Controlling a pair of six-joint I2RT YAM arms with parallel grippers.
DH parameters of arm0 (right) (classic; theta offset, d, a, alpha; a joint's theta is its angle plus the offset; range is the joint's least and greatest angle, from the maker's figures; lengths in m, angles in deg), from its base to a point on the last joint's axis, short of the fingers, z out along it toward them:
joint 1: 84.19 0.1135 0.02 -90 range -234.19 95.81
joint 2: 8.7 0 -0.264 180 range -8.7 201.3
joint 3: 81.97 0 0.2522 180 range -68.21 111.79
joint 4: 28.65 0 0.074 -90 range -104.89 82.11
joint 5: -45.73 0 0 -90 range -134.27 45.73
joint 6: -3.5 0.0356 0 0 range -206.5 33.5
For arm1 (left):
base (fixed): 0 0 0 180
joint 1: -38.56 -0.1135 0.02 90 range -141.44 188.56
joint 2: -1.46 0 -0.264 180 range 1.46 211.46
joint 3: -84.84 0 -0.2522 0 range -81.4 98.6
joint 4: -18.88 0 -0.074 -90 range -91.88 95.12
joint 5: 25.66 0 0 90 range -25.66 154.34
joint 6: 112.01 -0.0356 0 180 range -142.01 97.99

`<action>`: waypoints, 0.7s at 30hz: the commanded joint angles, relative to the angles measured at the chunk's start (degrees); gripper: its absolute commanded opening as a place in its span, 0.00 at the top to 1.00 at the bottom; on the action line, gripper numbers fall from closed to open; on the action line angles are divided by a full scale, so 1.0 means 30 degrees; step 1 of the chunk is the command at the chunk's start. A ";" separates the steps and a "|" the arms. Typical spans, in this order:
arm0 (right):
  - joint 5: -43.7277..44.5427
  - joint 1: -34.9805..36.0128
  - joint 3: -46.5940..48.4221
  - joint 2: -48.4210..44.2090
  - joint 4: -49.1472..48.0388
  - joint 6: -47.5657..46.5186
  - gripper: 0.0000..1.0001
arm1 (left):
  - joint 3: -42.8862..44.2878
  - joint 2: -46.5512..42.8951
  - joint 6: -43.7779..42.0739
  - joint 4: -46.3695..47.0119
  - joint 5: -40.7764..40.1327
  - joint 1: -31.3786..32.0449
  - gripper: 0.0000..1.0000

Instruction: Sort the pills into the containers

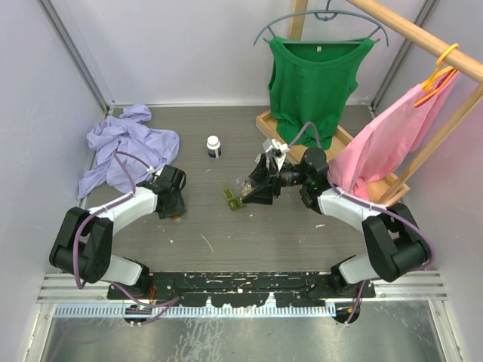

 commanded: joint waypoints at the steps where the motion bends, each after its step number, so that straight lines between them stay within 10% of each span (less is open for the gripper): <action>1: -0.0269 -0.0072 0.0301 -0.0014 -0.1194 0.0137 0.98 | 0.0165 0.0076 -0.0172 0.0950 0.0229 -0.0108 0.62; 10: -0.1360 -0.0064 0.0619 -0.0061 0.0710 -0.1674 0.98 | 0.0361 -0.5118 0.0211 0.1633 0.7071 -0.0112 0.75; 17: -0.0937 -0.0071 0.5440 -0.0771 1.8484 -1.4919 0.99 | -0.3006 -1.0353 0.7197 1.2221 1.4148 -0.0109 0.77; 21: 0.0373 -0.0151 0.6617 -0.1175 2.1095 -1.6771 0.99 | -0.3498 -1.0549 1.0400 1.6447 1.5508 0.0000 0.77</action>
